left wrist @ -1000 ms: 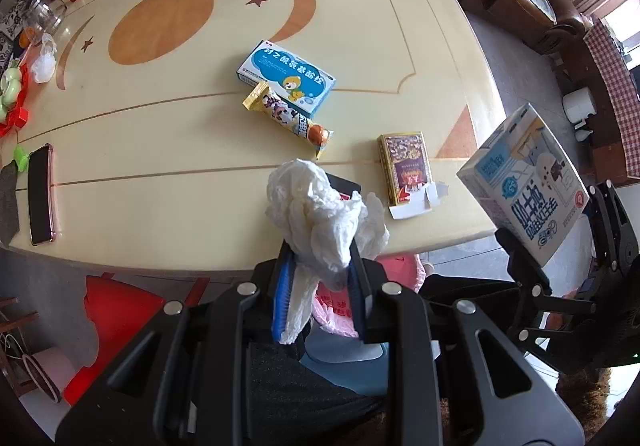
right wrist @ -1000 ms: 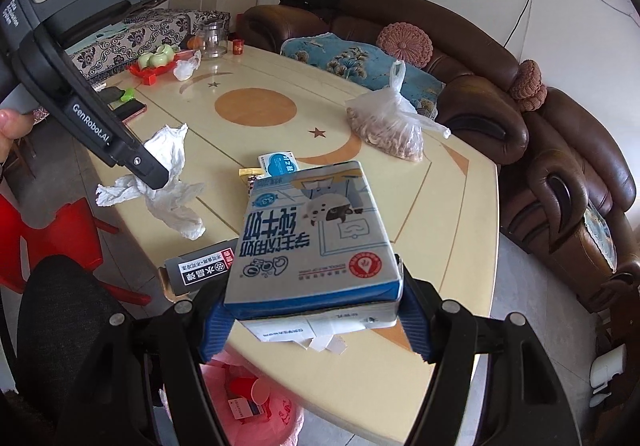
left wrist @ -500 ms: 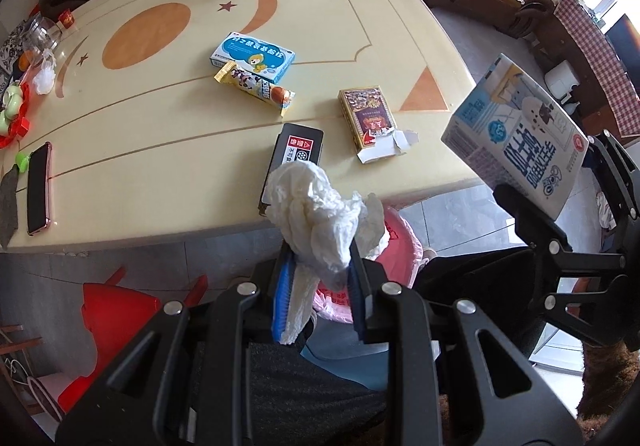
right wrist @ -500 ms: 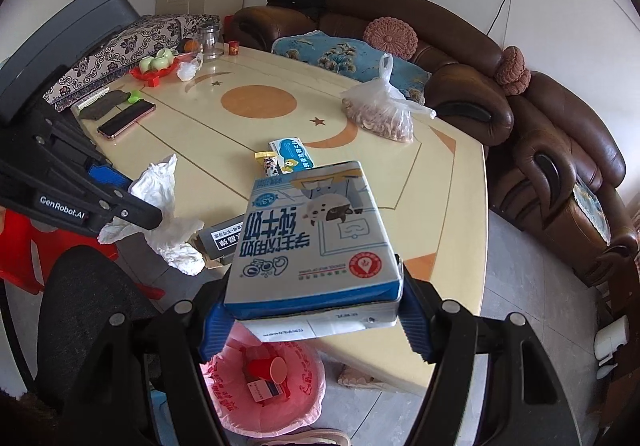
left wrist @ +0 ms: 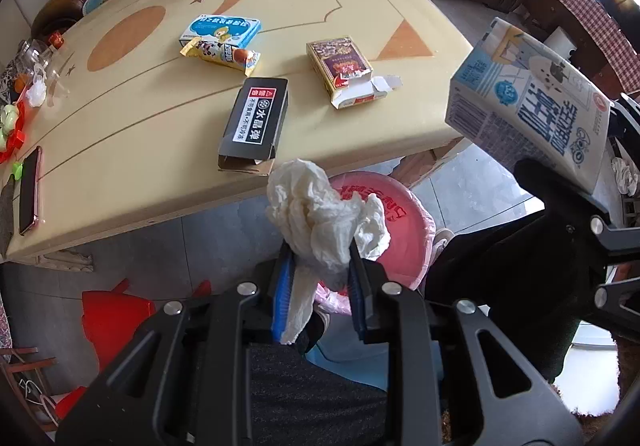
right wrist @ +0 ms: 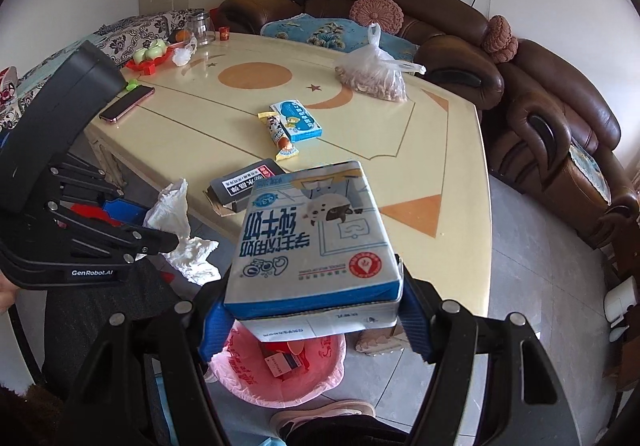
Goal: Collect trash
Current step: 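Lift the tissue and the milk carton and carry them toward the pink bin, then open the left gripper to drop the tissue while the right gripper drops the milk carton into the bin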
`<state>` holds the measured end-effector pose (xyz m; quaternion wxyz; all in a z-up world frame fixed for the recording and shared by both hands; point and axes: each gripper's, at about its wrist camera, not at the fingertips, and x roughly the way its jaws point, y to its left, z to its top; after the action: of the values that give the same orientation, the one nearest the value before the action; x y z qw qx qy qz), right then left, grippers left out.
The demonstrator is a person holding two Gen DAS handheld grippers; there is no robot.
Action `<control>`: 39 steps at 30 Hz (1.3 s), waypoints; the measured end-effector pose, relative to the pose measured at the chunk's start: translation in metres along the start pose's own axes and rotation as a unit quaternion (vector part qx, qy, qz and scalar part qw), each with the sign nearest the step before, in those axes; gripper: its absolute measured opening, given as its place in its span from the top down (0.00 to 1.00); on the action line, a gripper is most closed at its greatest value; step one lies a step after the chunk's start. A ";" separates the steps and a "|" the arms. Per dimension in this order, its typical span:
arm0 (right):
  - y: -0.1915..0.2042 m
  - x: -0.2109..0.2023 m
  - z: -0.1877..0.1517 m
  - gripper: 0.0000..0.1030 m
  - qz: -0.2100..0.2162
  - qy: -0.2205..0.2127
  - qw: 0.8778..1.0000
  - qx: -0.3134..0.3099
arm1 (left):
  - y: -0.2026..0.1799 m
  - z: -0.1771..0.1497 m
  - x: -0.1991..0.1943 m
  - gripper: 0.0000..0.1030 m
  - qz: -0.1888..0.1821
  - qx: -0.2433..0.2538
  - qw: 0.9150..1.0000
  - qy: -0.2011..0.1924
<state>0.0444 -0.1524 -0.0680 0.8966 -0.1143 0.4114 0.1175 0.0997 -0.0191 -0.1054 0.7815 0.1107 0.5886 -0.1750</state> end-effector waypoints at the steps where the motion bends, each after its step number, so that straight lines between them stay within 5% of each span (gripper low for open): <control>1: 0.002 0.001 -0.006 0.34 0.000 0.003 1.000 0.002 | -0.003 -0.003 0.004 0.76 0.001 0.000 1.000 0.001; 21: 0.011 0.048 -0.075 0.34 0.016 0.070 0.995 0.067 | -0.032 -0.042 0.090 0.76 -0.007 0.033 0.998 0.058; 39: -0.005 0.130 -0.131 0.34 0.032 0.160 0.978 0.133 | -0.035 -0.052 0.184 0.76 -0.045 0.013 0.991 0.128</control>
<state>0.0351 -0.1815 -0.2497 0.8224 0.0016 0.5645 0.0704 0.0854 -0.0576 -0.2950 0.6898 0.1159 0.6856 -0.2016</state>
